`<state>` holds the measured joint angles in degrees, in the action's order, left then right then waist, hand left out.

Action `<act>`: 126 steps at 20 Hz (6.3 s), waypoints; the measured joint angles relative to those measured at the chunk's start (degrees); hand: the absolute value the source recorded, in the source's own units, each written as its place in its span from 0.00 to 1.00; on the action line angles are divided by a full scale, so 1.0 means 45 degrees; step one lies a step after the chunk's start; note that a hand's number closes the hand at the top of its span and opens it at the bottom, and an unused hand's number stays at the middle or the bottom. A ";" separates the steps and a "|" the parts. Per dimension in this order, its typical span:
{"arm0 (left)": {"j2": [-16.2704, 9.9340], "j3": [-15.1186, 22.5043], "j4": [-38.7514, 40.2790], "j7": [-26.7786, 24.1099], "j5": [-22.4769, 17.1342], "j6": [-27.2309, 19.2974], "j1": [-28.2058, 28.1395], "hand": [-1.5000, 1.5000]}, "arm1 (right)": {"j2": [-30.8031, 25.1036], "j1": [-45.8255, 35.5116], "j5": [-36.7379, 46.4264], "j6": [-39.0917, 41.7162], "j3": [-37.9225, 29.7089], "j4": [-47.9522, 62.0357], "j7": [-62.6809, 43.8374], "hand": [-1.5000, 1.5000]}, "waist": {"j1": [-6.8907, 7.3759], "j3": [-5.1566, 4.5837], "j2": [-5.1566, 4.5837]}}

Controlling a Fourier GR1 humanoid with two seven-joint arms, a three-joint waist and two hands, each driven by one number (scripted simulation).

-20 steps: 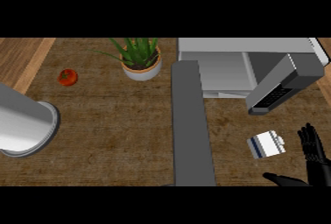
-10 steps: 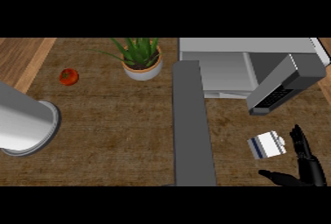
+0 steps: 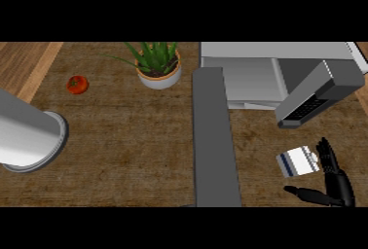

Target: Pick up the milk, place it into the microwave and close the microwave

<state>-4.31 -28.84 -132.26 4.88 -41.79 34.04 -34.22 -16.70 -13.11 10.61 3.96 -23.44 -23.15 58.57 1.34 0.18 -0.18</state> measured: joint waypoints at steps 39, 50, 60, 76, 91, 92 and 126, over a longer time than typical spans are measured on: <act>-0.0406 -0.0710 0.0052 0.1166 -0.1824 0.0150 0.0267 0.00 | 0.2320 -0.4521 0.0384 -0.1035 0.0671 0.1514 -0.0024 1.00 | 0.0050 -0.0011 -0.0038; -0.0270 -0.0719 0.0156 0.1396 -0.1580 0.0438 0.0826 0.00 | 0.1169 -0.7329 0.0443 -0.1687 0.0396 0.2653 -0.1615 1.00 | 0.0344 -0.0004 -0.0182; -0.0477 -0.0616 0.0804 0.1292 -0.1196 0.0615 0.1890 0.00 | 0.0245 -0.8876 0.1084 -0.3125 0.0685 0.3258 -0.2960 1.00 | 0.0844 0.0010 -0.0469; -0.1175 -0.0502 0.1464 0.1409 -0.1329 0.0619 0.2993 0.00 | -0.1167 -0.9844 0.1377 -0.5182 0.0547 0.3669 -0.4164 1.00 | 0.1623 0.0072 -0.0976; -0.1555 -0.0457 0.1716 0.1505 -0.1128 0.0524 0.3660 0.00 | -0.1844 -1.0186 0.1319 -0.5471 0.0310 0.3792 -0.4387 1.00 | 0.2103 0.0117 -0.1255; -0.1601 -0.0511 0.1757 0.1489 -0.1075 0.0507 0.3729 0.00 | -0.1888 -1.0201 0.1310 -0.5449 0.0291 0.3800 -0.4395 1.00 | 0.2114 0.0118 -0.1271; -0.1884 0.0039 0.2955 0.1555 0.0440 0.0871 0.4837 0.00 | 0.0388 -1.2466 0.2292 -0.6207 0.1070 0.4179 -0.5991 0.00 | 0.2110 0.0024 -0.1068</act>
<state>-12.79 -28.67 -118.96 11.88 -39.80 37.96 -12.46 -14.95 -69.21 20.92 -23.97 -18.63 -4.35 31.61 10.84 0.29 -4.99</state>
